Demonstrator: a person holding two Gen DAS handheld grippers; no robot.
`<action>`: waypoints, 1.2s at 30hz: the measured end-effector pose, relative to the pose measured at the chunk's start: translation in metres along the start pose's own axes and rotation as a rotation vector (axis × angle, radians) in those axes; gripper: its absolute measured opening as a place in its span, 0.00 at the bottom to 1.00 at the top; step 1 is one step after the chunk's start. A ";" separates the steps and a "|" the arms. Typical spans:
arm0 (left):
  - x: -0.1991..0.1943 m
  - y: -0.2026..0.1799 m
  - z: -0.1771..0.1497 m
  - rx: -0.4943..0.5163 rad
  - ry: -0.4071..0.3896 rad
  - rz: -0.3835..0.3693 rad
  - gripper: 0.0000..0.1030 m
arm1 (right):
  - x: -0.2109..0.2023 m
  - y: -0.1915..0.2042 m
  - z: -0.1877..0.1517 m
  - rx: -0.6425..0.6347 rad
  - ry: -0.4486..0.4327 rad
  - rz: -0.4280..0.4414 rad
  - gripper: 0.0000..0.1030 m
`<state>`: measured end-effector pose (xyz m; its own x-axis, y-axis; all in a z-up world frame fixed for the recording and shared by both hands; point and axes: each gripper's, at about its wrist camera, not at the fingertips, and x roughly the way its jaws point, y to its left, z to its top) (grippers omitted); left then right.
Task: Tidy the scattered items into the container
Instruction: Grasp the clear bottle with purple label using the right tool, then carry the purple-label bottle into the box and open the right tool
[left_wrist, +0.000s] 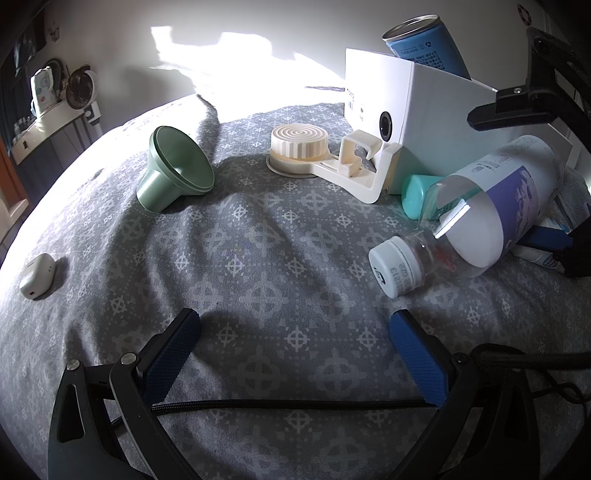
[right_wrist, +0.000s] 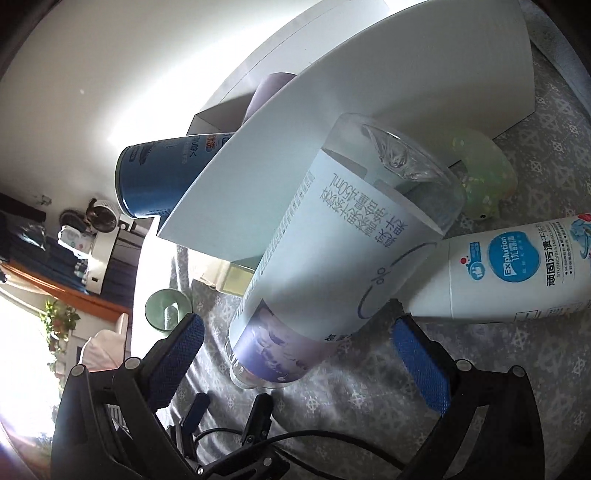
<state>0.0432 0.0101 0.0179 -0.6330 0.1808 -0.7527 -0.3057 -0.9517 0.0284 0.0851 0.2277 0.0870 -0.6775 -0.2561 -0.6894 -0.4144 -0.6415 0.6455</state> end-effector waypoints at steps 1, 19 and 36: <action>0.000 0.000 0.000 0.000 0.000 0.000 1.00 | 0.003 0.001 0.005 0.004 -0.002 0.001 1.00; 0.000 0.000 0.000 0.001 -0.001 0.000 1.00 | -0.079 -0.029 -0.016 0.013 -0.126 0.145 0.60; 0.001 0.000 0.000 0.001 -0.001 -0.001 1.00 | -0.194 0.048 0.064 -0.195 -0.537 0.065 0.59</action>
<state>0.0427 0.0097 0.0174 -0.6336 0.1821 -0.7519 -0.3070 -0.9513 0.0283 0.1578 0.2934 0.2730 -0.9326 0.0708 -0.3538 -0.2760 -0.7716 0.5731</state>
